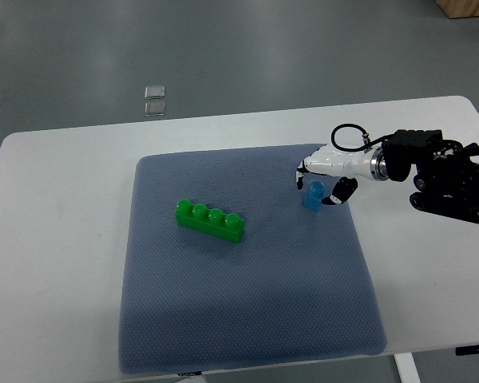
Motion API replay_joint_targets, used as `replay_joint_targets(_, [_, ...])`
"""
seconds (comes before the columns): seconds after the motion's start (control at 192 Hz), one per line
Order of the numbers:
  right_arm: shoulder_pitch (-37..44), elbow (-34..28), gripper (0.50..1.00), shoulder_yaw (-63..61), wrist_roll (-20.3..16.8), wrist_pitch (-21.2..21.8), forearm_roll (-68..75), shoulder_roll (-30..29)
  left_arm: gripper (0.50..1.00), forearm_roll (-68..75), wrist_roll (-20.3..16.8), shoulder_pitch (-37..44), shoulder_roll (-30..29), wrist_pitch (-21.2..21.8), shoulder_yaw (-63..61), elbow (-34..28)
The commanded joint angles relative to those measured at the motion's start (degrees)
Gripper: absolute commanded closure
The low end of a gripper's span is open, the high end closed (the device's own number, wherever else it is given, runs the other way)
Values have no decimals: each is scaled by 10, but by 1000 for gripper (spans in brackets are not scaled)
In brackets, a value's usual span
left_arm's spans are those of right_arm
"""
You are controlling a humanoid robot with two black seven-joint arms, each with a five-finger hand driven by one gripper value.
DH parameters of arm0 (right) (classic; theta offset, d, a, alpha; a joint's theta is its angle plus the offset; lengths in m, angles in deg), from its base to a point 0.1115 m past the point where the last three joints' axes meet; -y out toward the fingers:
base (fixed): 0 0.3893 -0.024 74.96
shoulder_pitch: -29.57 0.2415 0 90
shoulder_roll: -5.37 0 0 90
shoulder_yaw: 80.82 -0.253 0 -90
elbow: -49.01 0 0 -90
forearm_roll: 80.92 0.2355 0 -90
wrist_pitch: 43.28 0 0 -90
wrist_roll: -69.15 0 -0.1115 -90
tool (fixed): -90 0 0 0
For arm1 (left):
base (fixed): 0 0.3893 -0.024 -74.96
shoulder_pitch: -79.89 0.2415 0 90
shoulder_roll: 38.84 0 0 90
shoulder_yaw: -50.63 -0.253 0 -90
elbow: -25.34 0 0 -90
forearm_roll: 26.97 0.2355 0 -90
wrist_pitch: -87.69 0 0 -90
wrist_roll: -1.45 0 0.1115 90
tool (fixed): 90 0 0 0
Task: Stack blue block on green block with right hand
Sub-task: 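Close the right hand fingers on the blue block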
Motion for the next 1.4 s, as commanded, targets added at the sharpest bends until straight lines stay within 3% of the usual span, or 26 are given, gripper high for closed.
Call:
replay_joint_targets(0.0, [-1,-1,713,2,6,0,0,1,500,0,0,0,0,0,0,0])
replay_joint_targets(0.329, [3,-2,711,7,28,1,0,5,500,0,0,0,0,0,0,0])
replay_joint_targets(1.393, [-1,6,732,6,22,1,-16,0,500,0,0,0,0,0,0,0])
